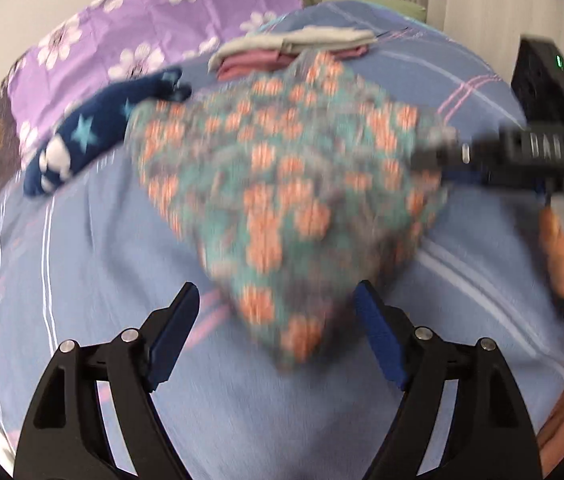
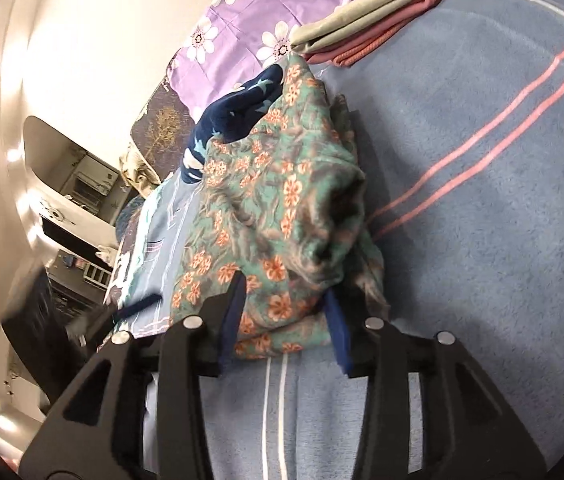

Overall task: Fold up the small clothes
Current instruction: 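Carry the shirt toward the folded clothes stack and lay it down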

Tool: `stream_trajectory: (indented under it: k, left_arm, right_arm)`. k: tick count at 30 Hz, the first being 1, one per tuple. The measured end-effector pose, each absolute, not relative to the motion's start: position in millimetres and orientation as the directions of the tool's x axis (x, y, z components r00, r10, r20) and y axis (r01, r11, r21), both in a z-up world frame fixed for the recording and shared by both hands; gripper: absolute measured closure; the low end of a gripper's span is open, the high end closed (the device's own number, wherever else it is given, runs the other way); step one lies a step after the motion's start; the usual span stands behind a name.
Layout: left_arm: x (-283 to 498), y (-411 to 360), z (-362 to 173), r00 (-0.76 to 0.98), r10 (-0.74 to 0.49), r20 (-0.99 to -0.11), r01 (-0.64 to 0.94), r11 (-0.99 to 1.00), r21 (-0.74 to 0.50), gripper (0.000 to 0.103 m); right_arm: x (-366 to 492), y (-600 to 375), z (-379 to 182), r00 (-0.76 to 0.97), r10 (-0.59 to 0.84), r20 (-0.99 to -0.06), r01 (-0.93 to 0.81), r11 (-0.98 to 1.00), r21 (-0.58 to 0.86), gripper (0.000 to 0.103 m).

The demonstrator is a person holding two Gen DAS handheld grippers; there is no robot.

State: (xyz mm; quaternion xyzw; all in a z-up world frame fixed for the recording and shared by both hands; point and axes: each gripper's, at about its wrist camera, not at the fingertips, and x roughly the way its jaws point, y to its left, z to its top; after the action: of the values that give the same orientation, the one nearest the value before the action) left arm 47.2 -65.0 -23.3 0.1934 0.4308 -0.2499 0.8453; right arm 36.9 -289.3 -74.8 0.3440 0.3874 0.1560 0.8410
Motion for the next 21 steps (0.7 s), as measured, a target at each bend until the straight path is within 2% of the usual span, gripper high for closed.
stream_trajectory:
  k: [3,6,8,11,12,13,15,18,21]
  left_arm:
    - [44.7,-57.7,-32.6,0.52,-0.234,-0.821,0.557,0.822,0.119,0.023]
    - [44.6,-51.1,-34.1,0.53,-0.252,-0.81,0.539,0.837,0.093,0.023]
    - [43.9,-49.6,-32.3,0.544,-0.26,-0.798,0.529,0.845,0.085,0.029]
    - [41.4,-52.4,-28.0,0.565,-0.275,-0.778,0.535,0.84,0.092,0.055]
    - [39.5,-53.5,-26.1,0.567,-0.288,-0.771,0.543,0.835,0.087,0.074]
    - [36.9,-54.6,-23.9,0.567,-0.303,-0.766,0.55,0.831,0.078,0.088]
    - [34.8,-53.4,-19.2,0.573,-0.309,-0.759,0.548,0.833,0.075,0.094]
    - [33.0,-42.8,-12.7,0.575,-0.315,-0.755,0.534,0.844,0.054,0.097]
    - [27.8,-31.9,-14.7,0.559,-0.326,-0.762,0.543,0.839,0.04,0.099]
  right_arm:
    - [42.1,-293.5,-75.9,0.655,0.506,-0.561,0.058,0.707,0.705,0.065]
    - [46.0,-298.2,-78.9,0.654,0.48,-0.584,0.109,0.705,0.701,0.079]
    - [46.7,-300.2,-78.9,0.651,0.462,-0.602,0.123,0.718,0.685,0.09]
    - [45.7,-298.6,-69.3,0.658,0.465,-0.592,0.103,0.723,0.683,0.095]
    - [44.9,-298.3,-64.5,0.663,0.468,-0.584,0.091,0.723,0.684,0.095]
    - [44.2,-295.9,-54.0,0.674,0.477,-0.564,0.066,0.722,0.689,0.095]
    - [44.1,-291.4,-35.8,0.69,0.495,-0.527,0.018,0.717,0.697,0.096]
    - [37.9,-291.3,-11.0,0.7,0.53,-0.479,-0.048,0.704,0.709,0.097]
    - [31.9,-294.9,-16.1,0.666,0.53,-0.525,-0.029,0.722,0.692,0.098]
